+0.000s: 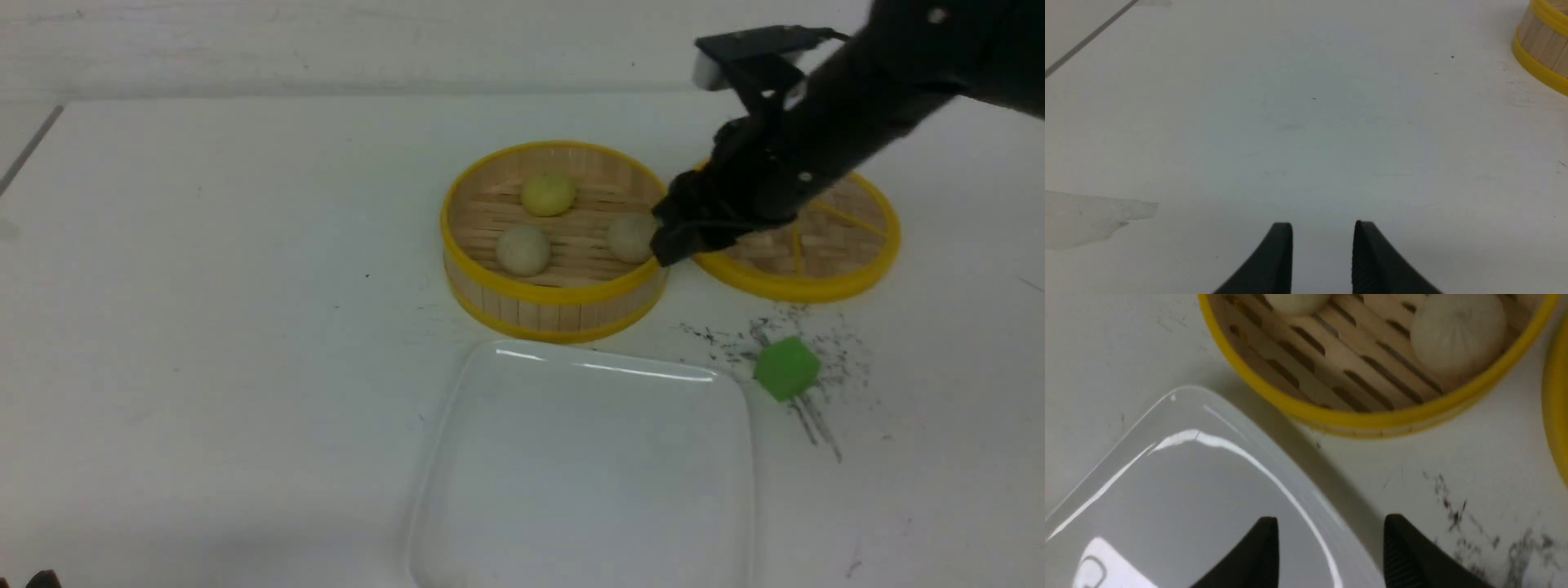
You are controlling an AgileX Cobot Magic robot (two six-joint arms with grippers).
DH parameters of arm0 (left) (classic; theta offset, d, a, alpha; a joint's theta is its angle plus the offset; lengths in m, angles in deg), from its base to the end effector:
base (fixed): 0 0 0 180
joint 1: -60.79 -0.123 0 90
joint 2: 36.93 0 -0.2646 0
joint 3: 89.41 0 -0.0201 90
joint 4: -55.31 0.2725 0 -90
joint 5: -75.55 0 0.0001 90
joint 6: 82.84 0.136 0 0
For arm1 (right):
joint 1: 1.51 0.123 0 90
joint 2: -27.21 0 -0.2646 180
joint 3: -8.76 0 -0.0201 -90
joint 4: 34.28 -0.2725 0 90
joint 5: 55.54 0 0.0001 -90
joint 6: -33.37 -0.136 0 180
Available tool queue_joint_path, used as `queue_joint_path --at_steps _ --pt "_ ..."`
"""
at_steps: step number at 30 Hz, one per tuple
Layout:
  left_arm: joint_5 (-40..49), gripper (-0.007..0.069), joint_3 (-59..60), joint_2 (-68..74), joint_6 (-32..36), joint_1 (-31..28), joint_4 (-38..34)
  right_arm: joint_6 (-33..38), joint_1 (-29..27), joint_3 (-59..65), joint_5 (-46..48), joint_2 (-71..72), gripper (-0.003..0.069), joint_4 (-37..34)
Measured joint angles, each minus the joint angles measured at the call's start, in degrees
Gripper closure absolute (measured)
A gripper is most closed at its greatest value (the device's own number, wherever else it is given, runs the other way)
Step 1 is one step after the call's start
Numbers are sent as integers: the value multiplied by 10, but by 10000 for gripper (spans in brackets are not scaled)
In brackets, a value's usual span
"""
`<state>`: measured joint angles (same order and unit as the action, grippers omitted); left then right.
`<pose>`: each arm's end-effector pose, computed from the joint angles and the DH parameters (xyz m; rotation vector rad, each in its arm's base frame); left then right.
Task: Put the steamed buns into the plate on the white tablecloth.
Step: 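Reach toward a bun in the bamboo steamer with the right gripper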
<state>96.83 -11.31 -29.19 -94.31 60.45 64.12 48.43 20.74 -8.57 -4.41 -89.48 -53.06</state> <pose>0.1380 0.0084 0.1589 -0.0969 1.8626 0.0167 0.4117 0.2053 0.2221 -0.6619 2.5304 0.4495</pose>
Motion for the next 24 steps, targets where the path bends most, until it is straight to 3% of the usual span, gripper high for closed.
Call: queue_joint_path --at_steps 9,18,22,23,24 --pt "0 384 0 0 0 0 0 0 5 -145 -46 -130 228 72" --pt "0 384 0 0 0 0 0 0 5 -152 -122 -201 273 105" --pt "0 384 0 0 0 0 0 0 5 -154 -132 -211 398 112" --pt "0 384 0 0 0 0 0 1 5 -156 -132 -211 512 113" --pt "0 384 0 0 0 0 0 1 5 -156 -132 -210 562 113"
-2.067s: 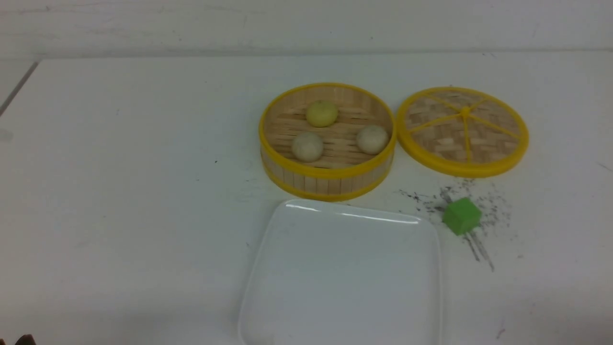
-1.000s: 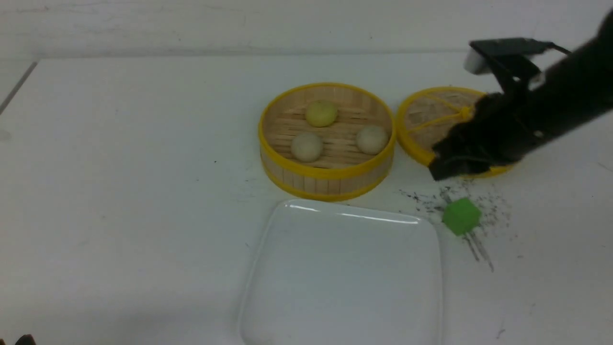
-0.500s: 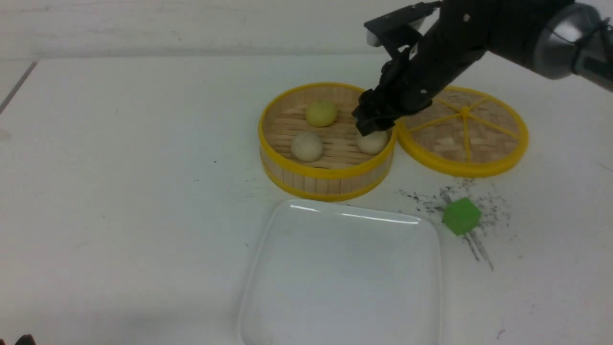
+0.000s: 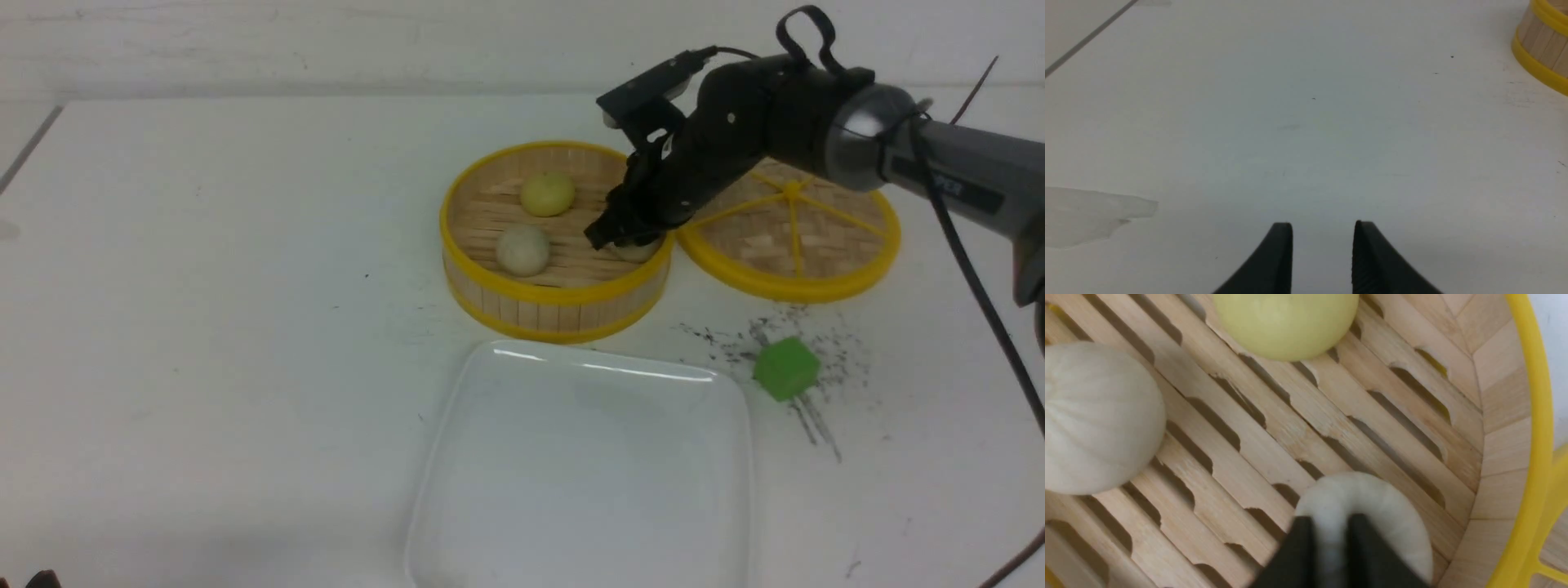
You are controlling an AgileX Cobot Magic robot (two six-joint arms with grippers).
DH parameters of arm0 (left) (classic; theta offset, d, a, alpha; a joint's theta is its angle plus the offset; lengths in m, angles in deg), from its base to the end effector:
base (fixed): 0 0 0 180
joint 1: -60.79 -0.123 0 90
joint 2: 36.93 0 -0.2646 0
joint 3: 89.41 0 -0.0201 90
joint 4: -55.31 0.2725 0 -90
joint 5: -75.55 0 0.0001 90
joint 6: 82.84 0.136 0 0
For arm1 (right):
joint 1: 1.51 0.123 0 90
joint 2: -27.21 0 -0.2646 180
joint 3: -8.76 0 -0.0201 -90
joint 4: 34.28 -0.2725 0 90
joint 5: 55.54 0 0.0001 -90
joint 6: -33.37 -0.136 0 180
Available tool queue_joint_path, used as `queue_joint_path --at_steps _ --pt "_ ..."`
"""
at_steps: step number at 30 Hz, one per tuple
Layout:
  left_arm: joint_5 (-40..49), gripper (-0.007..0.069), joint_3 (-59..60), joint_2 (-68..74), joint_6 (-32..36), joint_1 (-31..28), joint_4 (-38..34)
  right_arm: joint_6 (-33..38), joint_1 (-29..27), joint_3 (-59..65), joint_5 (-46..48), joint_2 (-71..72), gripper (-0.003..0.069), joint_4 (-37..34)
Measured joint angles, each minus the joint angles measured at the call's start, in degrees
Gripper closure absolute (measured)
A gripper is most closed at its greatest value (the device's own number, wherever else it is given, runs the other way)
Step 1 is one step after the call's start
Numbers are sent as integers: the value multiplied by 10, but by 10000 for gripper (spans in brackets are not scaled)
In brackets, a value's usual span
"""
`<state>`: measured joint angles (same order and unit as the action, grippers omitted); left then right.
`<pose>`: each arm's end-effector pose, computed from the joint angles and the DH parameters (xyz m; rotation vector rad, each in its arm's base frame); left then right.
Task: Put the steamed buns into the plate on the white tablecloth.
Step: 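Reach toward a bun in the bamboo steamer with the right gripper, then move the steamed bun from the bamboo steamer onto the white plate with the right gripper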
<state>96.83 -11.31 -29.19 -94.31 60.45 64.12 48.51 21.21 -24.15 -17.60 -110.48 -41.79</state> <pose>0.1380 0.0084 0.1589 -0.0969 1.8626 0.0167 0.5001 0.2213 0.1435 -0.7184 2.3878 0.1993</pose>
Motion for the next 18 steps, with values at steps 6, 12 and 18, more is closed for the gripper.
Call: queue_joint_path --at_steps 6,12,18 --pt "0 384 0 0 0 0 0 0 0 0 41 54 641 -5" --pt "0 384 0 0 0 0 0 0 0 -1 148 168 641 -25" --pt "0 384 0 0 0 0 0 -13 0 -4 324 302 641 -65"
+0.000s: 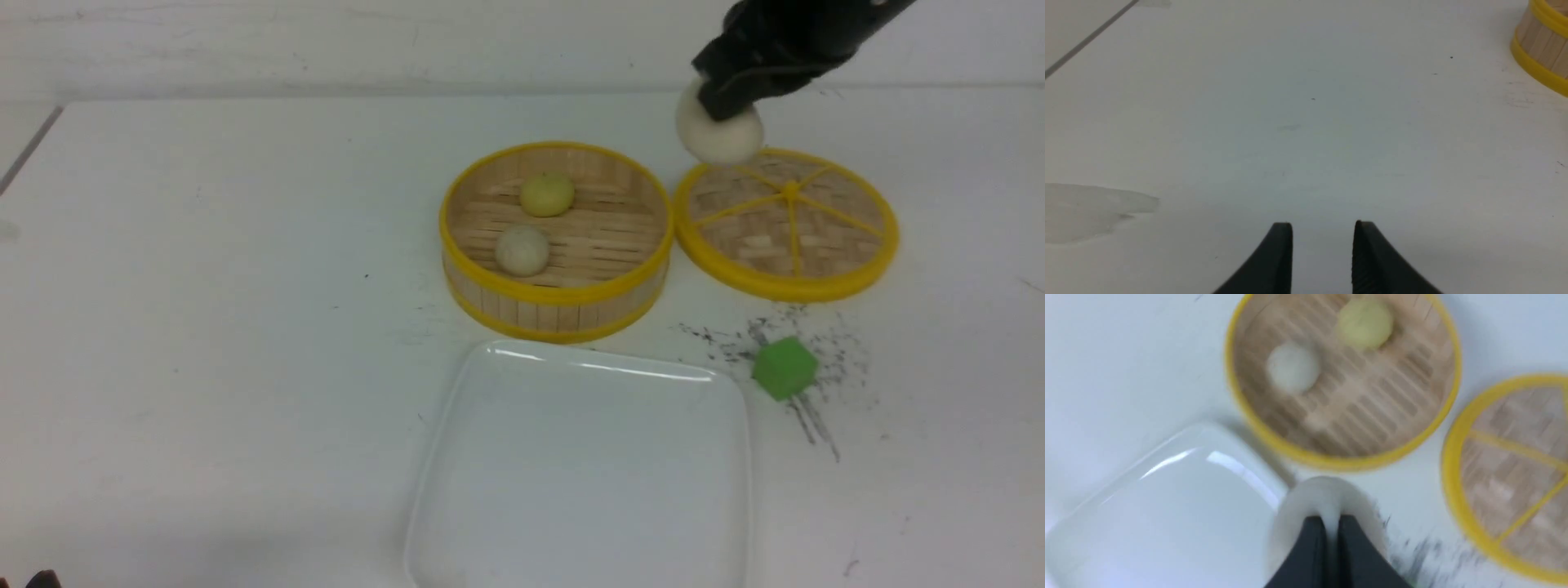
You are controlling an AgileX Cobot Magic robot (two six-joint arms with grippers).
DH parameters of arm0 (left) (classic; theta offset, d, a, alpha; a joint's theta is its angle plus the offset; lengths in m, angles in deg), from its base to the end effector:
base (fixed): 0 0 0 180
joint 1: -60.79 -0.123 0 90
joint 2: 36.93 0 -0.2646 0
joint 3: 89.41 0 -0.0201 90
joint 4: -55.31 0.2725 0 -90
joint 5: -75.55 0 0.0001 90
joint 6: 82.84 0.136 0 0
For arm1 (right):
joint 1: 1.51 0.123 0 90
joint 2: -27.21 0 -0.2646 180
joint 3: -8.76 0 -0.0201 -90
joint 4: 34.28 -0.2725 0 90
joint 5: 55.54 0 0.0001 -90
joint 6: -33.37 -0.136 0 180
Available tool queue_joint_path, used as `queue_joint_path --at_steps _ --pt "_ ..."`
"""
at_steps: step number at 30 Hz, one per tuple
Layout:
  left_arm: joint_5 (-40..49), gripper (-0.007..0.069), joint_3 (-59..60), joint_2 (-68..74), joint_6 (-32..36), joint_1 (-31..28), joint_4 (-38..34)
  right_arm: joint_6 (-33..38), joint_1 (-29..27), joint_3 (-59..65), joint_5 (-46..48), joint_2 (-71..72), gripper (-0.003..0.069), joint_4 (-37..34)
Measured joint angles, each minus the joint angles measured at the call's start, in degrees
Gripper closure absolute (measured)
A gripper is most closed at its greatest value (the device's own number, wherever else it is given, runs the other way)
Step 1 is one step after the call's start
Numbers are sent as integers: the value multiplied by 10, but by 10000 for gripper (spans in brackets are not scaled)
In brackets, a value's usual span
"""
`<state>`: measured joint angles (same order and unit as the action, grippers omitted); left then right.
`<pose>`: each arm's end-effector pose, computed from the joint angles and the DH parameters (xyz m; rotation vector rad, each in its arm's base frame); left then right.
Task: Put the steamed buns into the plate on the white tablecloth.
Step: 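Move the steamed bun from the bamboo steamer onto the white plate with the right gripper, then reach into the bamboo steamer and grasp a bun with the left gripper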
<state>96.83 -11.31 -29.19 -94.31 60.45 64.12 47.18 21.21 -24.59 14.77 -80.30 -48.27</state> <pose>0.1380 0.0084 0.1589 -0.0969 1.8626 0.0167 0.3701 0.1885 0.3620 -0.7790 2.3951 0.3860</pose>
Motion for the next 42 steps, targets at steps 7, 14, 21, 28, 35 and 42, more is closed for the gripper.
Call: queue_joint_path --at_steps 7,14,21,28,35,42 --pt "0 384 0 0 0 0 0 -16 41 142 7 36 637 -40" --pt "0 384 0 0 0 0 0 -15 97 333 -141 -8 612 -19" --pt "0 384 0 0 0 0 0 -50 114 371 -267 -72 459 -12" --pt "0 384 0 0 0 0 0 -74 114 369 -258 -65 197 -11" --pt "0 384 0 0 0 0 0 -71 114 289 -125 -15 188 15" --pt "-1 384 0 0 -23 0 -6 -85 114 218 -4 109 594 97"
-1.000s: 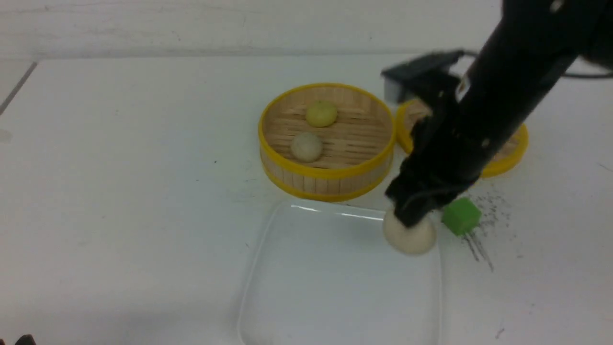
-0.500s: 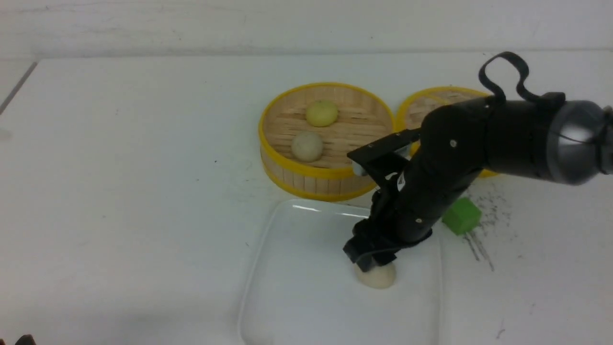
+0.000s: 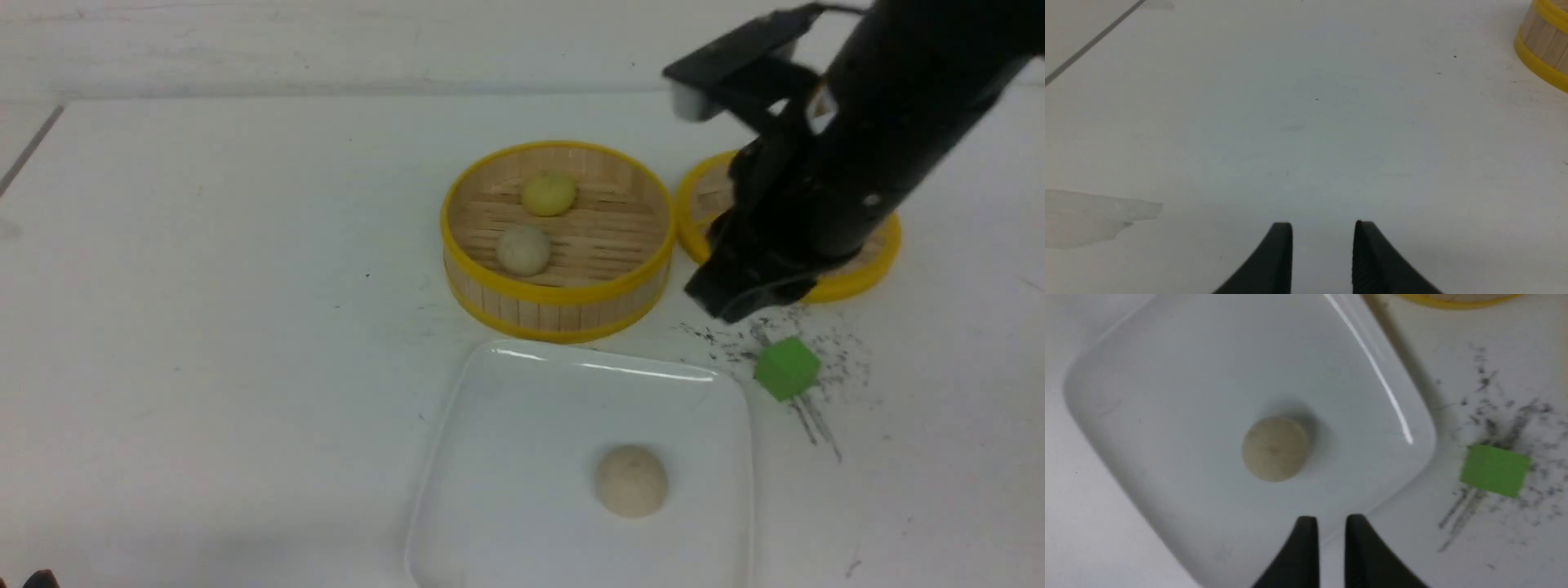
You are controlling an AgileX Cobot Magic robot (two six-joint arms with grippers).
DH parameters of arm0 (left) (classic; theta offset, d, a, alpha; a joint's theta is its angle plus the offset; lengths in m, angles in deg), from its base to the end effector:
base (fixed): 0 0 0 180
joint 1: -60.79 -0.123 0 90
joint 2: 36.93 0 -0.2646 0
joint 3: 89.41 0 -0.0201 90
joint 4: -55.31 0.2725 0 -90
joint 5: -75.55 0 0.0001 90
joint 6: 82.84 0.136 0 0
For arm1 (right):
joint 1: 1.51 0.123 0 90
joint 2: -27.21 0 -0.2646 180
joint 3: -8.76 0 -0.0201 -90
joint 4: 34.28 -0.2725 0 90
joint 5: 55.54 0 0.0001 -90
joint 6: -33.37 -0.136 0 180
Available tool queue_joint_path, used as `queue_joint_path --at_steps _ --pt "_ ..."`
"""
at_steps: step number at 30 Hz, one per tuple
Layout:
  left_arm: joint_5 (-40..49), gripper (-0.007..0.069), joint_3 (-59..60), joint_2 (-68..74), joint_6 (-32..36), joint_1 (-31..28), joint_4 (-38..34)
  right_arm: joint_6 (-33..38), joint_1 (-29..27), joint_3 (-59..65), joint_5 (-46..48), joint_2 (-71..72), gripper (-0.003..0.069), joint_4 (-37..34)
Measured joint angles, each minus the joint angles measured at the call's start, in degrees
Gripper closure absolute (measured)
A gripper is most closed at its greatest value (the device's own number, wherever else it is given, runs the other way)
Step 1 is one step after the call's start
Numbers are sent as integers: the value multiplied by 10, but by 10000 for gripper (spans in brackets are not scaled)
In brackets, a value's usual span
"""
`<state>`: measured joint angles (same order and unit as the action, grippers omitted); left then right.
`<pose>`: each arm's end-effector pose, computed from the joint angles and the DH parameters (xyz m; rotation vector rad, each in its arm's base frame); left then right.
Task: Put the steamed buns into the plate on the white tablecloth.
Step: 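Reach into the bamboo steamer and grasp a bun with the left gripper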
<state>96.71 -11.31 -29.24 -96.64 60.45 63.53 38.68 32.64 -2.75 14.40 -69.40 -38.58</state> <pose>0.1381 0.0079 0.1592 -0.1408 1.8575 -0.0219 0.2905 0.2086 0.3062 -0.9078 2.5721 0.2510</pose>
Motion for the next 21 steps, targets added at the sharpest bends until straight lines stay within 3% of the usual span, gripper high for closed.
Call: queue_joint_path --at_steps 2,4,5,7,10,14,21 --pt "-7 384 0 0 -71 0 -63 -21 0 21 5 59 668 19" --pt "-14 384 1 0 -164 0 -165 -40 0 49 10 116 673 28" --pt "-13 384 1 0 -174 0 -176 -43 0 57 10 122 673 30" --pt "-21 384 1 0 -294 0 -307 -59 0 109 13 196 673 34" --pt "-30 384 1 0 -374 0 -391 -63 0 179 5 271 673 34" --pt "-72 384 1 0 -410 0 -423 -67 0 297 -69 358 671 43" --pt "-124 384 1 0 -431 0 -452 -67 0 396 -152 426 667 60"
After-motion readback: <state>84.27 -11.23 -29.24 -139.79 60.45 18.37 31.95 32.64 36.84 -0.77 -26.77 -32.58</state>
